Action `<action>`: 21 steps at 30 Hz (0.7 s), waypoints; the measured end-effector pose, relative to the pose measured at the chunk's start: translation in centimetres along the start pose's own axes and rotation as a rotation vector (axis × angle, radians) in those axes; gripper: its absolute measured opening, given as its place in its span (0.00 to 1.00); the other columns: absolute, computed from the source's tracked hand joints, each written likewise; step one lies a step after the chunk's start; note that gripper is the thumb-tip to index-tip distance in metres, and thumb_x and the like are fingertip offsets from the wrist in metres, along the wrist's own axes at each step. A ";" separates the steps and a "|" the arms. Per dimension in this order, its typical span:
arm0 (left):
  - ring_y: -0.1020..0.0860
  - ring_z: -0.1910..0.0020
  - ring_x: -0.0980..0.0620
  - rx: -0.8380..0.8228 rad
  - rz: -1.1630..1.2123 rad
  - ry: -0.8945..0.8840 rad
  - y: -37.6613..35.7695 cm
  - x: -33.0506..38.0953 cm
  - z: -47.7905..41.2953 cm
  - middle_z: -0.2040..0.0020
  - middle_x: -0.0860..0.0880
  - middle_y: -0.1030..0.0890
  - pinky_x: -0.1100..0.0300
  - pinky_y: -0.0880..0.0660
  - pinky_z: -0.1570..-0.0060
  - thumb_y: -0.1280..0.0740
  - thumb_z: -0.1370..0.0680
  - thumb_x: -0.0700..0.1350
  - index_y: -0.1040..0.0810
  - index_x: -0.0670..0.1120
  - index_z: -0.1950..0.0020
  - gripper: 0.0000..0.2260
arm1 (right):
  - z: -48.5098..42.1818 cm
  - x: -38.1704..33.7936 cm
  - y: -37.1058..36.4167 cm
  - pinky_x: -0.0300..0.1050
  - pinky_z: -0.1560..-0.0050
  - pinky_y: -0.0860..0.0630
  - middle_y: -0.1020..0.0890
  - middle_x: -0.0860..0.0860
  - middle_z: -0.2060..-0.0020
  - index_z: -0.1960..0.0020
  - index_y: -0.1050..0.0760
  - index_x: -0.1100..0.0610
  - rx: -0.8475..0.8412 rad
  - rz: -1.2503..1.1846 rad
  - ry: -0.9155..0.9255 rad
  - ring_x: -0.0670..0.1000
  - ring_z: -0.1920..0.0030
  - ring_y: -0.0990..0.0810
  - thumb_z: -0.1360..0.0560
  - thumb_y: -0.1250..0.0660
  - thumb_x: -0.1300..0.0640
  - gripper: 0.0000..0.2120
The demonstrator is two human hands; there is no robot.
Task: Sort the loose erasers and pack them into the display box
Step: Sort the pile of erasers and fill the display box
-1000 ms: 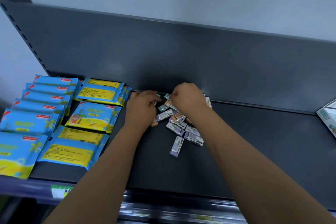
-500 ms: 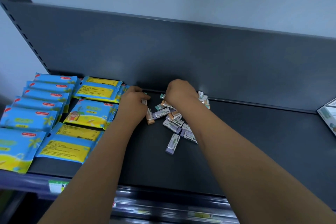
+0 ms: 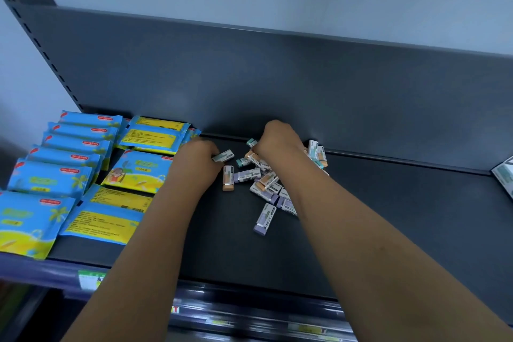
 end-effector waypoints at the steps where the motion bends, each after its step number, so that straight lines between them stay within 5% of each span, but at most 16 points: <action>1: 0.22 0.55 0.44 -0.002 0.018 0.005 -0.1 -0.1 -0.1 0.55 0.45 0.20 0.55 0.27 0.60 0.28 0.27 0.45 0.17 0.45 0.54 0.05 | 0.1 0.0 0.0 0.45 0.61 0.27 0.22 0.53 0.60 0.61 0.27 0.56 -0.006 0.011 0.007 0.56 0.59 0.23 0.29 0.28 0.61 0.08; 6: 0.21 0.54 0.46 0.011 0.100 0.022 0.2 0.1 0.1 0.54 0.47 0.19 0.55 0.25 0.59 0.28 0.27 0.45 0.14 0.49 0.52 0.06 | 0.9 -1.1 -0.2 0.47 0.58 0.24 0.23 0.53 0.58 0.59 0.23 0.57 0.000 0.127 0.151 0.57 0.52 0.21 0.29 0.32 0.64 0.04; 9: 0.24 0.56 0.47 0.176 0.156 0.009 2.3 0.7 0.9 0.53 0.47 0.23 0.58 0.33 0.60 0.25 0.28 0.45 0.14 0.50 0.50 0.08 | 1.8 -1.6 0.7 0.51 0.53 0.22 0.22 0.53 0.49 0.47 0.18 0.54 0.182 0.094 0.342 0.57 0.45 0.24 0.26 0.31 0.59 0.08; 12: 0.24 0.55 0.48 0.278 0.242 -0.036 4.4 1.8 2.0 0.52 0.48 0.23 0.60 0.33 0.57 0.24 0.29 0.44 0.14 0.50 0.47 0.11 | 3.8 -1.1 2.5 0.51 0.52 0.23 0.20 0.51 0.51 0.47 0.18 0.54 0.355 -0.096 0.449 0.56 0.47 0.24 0.26 0.30 0.59 0.08; 18: 0.25 0.53 0.53 0.301 0.289 -0.218 5.7 3.5 4.8 0.51 0.51 0.24 0.73 0.36 0.54 0.23 0.28 0.41 0.15 0.46 0.43 0.14 | 9.6 3.0 4.2 0.41 0.46 0.30 0.19 0.49 0.49 0.44 0.18 0.54 0.457 -0.230 0.422 0.52 0.46 0.24 0.27 0.27 0.61 0.12; 21: 0.25 0.49 0.52 0.295 0.291 -0.219 5.2 3.6 5.9 0.50 0.51 0.24 0.69 0.33 0.50 0.24 0.27 0.41 0.16 0.46 0.42 0.14 | 12.0 5.1 4.0 0.36 0.46 0.34 0.19 0.47 0.49 0.44 0.18 0.54 0.471 -0.228 0.390 0.50 0.46 0.25 0.27 0.27 0.61 0.12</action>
Point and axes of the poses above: each hand's wrist, its own z-axis away from the middle knuckle, its own y-axis out of the back of the hand, x = y × z, the point moved 8 cm from there along -z, towards the middle knuckle
